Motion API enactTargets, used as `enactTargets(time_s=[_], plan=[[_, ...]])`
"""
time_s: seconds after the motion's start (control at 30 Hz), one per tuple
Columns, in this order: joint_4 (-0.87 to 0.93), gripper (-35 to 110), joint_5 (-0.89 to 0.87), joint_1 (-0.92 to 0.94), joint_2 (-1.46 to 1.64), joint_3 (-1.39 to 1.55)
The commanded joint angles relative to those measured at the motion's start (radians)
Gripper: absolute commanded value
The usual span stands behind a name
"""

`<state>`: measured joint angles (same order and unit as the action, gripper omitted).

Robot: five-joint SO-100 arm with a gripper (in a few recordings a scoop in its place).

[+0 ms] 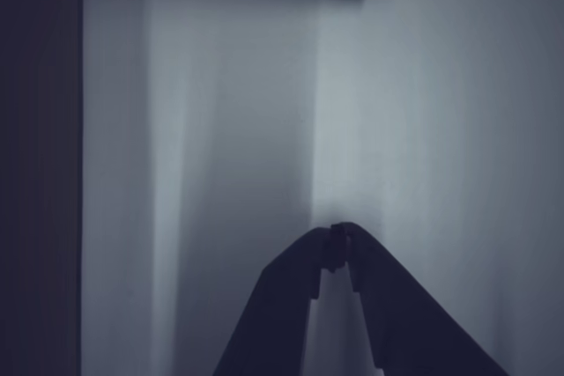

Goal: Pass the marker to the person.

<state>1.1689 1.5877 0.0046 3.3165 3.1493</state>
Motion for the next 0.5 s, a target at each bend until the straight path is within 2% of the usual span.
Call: enactTargets(time_s=[0.0,0.47], plan=[[-0.044,-5,0.002,0.018,0.015,0.023],[-0.038,-5,-0.003,0.015,0.015,0.023]])
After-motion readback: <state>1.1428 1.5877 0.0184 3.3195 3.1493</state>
